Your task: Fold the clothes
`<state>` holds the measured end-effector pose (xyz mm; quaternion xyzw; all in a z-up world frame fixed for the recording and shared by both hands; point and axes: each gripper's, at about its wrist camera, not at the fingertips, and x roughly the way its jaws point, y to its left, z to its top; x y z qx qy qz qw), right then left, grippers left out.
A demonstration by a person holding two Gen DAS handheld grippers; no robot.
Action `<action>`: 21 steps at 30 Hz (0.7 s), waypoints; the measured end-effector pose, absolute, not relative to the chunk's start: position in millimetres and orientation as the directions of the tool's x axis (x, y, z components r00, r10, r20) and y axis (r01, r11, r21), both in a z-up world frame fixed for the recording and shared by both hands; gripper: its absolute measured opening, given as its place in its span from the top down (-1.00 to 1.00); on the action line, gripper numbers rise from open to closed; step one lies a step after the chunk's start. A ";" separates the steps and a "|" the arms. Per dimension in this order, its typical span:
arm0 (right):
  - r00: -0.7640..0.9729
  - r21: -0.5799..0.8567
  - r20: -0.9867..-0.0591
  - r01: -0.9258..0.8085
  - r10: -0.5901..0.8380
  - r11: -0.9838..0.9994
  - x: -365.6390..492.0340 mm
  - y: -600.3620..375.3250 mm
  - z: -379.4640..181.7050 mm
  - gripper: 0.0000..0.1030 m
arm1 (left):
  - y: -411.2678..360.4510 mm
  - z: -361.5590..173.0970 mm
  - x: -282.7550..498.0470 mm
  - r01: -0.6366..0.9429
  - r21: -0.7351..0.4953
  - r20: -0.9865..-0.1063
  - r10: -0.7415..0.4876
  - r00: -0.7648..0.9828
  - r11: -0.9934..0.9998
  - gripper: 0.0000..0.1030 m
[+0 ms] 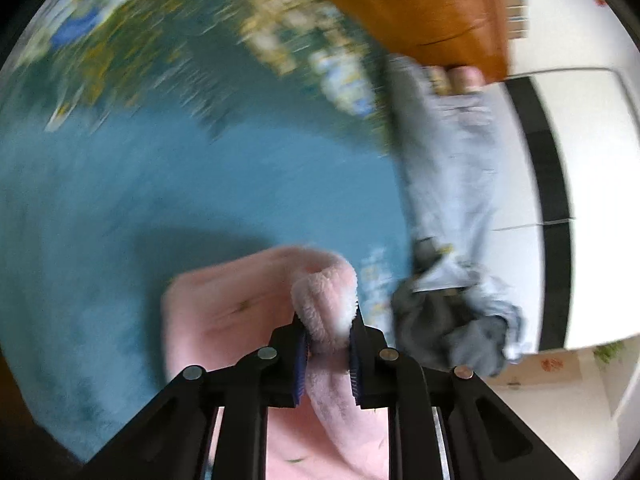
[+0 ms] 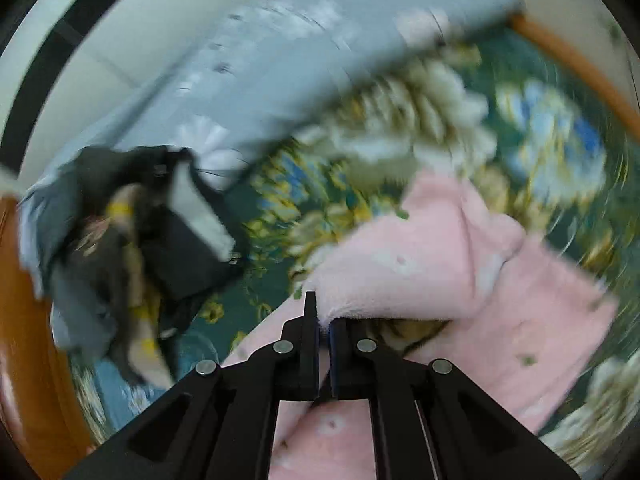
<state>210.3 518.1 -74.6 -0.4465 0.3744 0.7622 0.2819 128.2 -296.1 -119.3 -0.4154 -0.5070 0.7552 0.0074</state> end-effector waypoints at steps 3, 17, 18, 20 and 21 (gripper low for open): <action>-0.394 0.255 -0.907 -0.796 0.149 -0.549 264.8 506.8 -64.4 0.93 | -303.0 -103.4 137.3 0.365 -0.768 -0.607 0.417 -0.676 -0.526 0.65; -0.090 0.062 -0.993 -0.944 0.072 -0.324 357.8 510.5 -169.3 0.15 | -307.2 -190.0 162.3 0.577 -0.468 -0.878 0.276 -0.392 -0.669 0.11; -0.094 0.059 -0.991 -0.944 0.094 -0.323 357.1 514.5 -164.6 0.15 | -306.1 -191.5 162.0 0.582 -0.452 -0.886 0.263 -0.382 -0.676 0.02; -0.108 0.071 -0.989 -0.949 0.104 -0.308 357.0 521.4 -160.3 0.15 | -305.0 -196.2 162.7 0.580 -0.476 -0.874 0.281 -0.397 -0.661 -0.10; -0.108 0.070 -0.988 -0.951 0.109 -0.300 356.1 523.2 -158.6 0.14 | -304.7 -201.0 162.7 0.579 -0.498 -0.863 0.302 -0.405 -0.645 -0.18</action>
